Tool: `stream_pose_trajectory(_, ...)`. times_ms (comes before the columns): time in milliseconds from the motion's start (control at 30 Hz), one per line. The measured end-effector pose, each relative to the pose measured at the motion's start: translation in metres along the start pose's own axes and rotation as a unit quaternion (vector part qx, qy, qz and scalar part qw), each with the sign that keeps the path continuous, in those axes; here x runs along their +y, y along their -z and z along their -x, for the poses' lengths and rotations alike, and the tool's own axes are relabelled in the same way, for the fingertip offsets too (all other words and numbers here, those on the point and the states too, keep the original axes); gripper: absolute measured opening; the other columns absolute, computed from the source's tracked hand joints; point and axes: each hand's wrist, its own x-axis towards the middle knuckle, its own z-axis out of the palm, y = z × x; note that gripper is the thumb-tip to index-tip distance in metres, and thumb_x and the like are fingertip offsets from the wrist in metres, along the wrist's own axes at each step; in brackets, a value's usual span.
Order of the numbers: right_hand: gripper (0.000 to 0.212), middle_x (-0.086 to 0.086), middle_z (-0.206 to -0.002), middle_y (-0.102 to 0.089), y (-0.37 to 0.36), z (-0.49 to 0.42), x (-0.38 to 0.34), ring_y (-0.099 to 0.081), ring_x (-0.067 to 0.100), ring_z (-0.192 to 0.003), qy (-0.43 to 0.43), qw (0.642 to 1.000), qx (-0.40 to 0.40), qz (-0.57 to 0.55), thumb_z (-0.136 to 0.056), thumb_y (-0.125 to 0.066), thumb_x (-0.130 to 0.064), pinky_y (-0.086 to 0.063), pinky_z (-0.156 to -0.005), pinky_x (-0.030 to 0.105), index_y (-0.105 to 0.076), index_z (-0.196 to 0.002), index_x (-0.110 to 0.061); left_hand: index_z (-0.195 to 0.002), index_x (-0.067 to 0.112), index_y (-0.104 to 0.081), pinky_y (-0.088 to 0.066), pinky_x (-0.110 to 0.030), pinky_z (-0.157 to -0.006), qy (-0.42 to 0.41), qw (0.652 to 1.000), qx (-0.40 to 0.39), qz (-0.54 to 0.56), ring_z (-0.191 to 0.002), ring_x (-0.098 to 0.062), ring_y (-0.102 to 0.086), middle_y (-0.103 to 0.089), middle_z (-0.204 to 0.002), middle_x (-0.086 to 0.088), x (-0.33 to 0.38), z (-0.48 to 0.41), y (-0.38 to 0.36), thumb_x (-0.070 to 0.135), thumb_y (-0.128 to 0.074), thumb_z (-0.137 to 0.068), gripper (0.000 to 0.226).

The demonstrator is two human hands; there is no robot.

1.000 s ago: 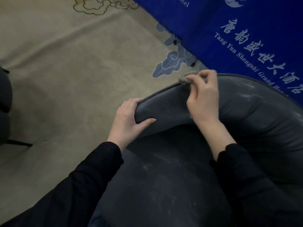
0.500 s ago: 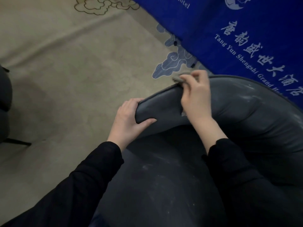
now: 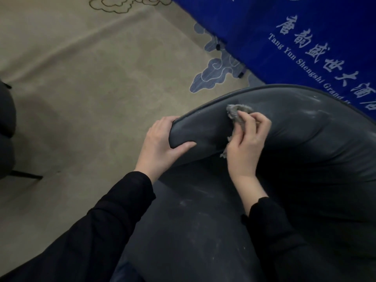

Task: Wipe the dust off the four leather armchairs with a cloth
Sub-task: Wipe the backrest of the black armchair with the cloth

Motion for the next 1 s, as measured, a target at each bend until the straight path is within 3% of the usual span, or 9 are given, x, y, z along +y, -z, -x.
stream_pose_trajectory(167,0.021,0.012,-0.115,-0.040,-0.016,0.032,-0.024,-0.051,0.026,-0.096,0.117,0.987,-0.093,-0.050,-0.093,-0.052,-0.003,-0.046,-0.091,0.033,-0.059,-0.112,-0.002,-0.122,0.013,-0.056,-0.042,-0.031,-0.090,0.004,1.000,-0.004,-0.015,-0.104,-0.018,-0.053,-0.059,-0.112,0.001,0.000,0.000,0.001,0.046,-0.074,-0.073,0.062)
stream_pose_trajectory(300,0.021,0.019,-0.114,-0.044,-0.009,0.017,0.010,-0.052,0.029,-0.096,0.074,0.996,-0.049,-0.005,-0.091,-0.053,-0.002,-0.048,-0.087,0.040,-0.057,-0.112,-0.004,-0.123,0.016,-0.056,-0.042,-0.035,-0.090,-0.004,0.999,-0.006,-0.054,-0.103,-0.020,-0.053,-0.060,-0.111,0.001,0.002,-0.001,0.004,0.053,-0.071,-0.073,0.064)
stream_pose_trajectory(433,0.019,0.022,-0.111,-0.049,0.016,-0.011,0.038,-0.049,0.019,-0.097,-0.028,0.998,0.045,0.023,-0.090,-0.055,-0.001,-0.048,-0.088,0.037,-0.063,-0.108,0.003,-0.126,0.016,-0.054,-0.043,-0.039,-0.092,-0.049,0.992,0.019,-0.116,-0.107,-0.023,-0.053,-0.059,-0.115,-0.002,0.016,-0.010,0.007,0.063,-0.063,-0.075,0.070)
stream_pose_trajectory(500,0.020,0.021,-0.110,-0.050,0.019,-0.018,0.035,-0.052,0.023,-0.099,0.009,0.999,0.040,0.018,-0.090,-0.056,0.000,-0.047,-0.090,0.036,-0.064,-0.108,0.002,-0.131,0.015,-0.052,-0.041,-0.040,-0.093,-0.071,0.987,0.017,-0.145,-0.110,-0.025,-0.053,-0.058,-0.119,-0.005,0.032,-0.026,0.002,0.066,-0.059,-0.076,0.075)
stream_pose_trajectory(600,0.021,0.022,-0.110,-0.052,0.011,-0.018,0.028,-0.055,0.032,-0.096,0.110,0.993,-0.046,0.011,-0.091,-0.056,0.000,-0.048,-0.089,0.040,-0.065,-0.110,0.002,-0.135,0.017,-0.050,-0.041,-0.040,-0.093,-0.095,0.981,-0.015,-0.168,-0.112,-0.026,-0.053,-0.057,-0.122,-0.005,0.057,-0.051,-0.017,0.067,-0.060,-0.073,0.080)
stream_pose_trajectory(667,0.021,0.023,-0.110,-0.052,0.010,-0.020,0.038,-0.056,0.034,-0.095,0.118,0.990,-0.068,0.022,-0.092,-0.055,0.000,-0.049,-0.088,0.043,-0.064,-0.111,0.003,-0.138,0.022,-0.047,-0.042,-0.038,-0.091,-0.094,0.976,-0.038,-0.190,-0.114,-0.024,-0.053,-0.055,-0.126,-0.001,0.065,-0.059,-0.028,0.067,-0.064,-0.071,0.083)
stream_pose_trajectory(867,0.021,0.019,-0.110,-0.051,0.033,-0.042,0.078,-0.054,0.025,-0.096,-0.048,0.996,0.046,0.061,-0.091,-0.054,-0.005,-0.048,-0.087,0.035,-0.065,-0.109,0.001,-0.140,0.024,-0.044,-0.046,-0.037,-0.082,-0.118,0.960,-0.017,-0.252,-0.110,-0.023,-0.055,-0.054,-0.126,0.002,0.058,-0.057,-0.035,0.069,-0.066,-0.070,0.087)
stream_pose_trajectory(933,0.021,0.019,-0.109,-0.052,0.027,-0.043,0.064,-0.056,0.028,-0.097,-0.011,0.998,0.039,0.042,-0.091,-0.055,-0.003,-0.049,-0.088,0.036,-0.065,-0.109,0.001,-0.139,0.025,-0.045,-0.046,-0.037,-0.082,-0.112,0.961,-0.013,-0.253,-0.109,-0.022,-0.055,-0.054,-0.124,0.003,0.058,-0.057,-0.036,0.068,-0.068,-0.070,0.085)
stream_pose_trajectory(1000,0.022,0.021,-0.109,-0.052,0.014,-0.038,0.042,-0.056,0.032,-0.097,0.089,0.996,-0.023,0.014,-0.090,-0.055,-0.001,-0.049,-0.088,0.041,-0.066,-0.110,0.001,-0.138,0.026,-0.046,-0.046,-0.037,-0.082,-0.104,0.963,-0.013,-0.247,-0.110,-0.022,-0.055,-0.055,-0.124,0.003,0.059,-0.057,-0.036,0.066,-0.070,-0.069,0.084)
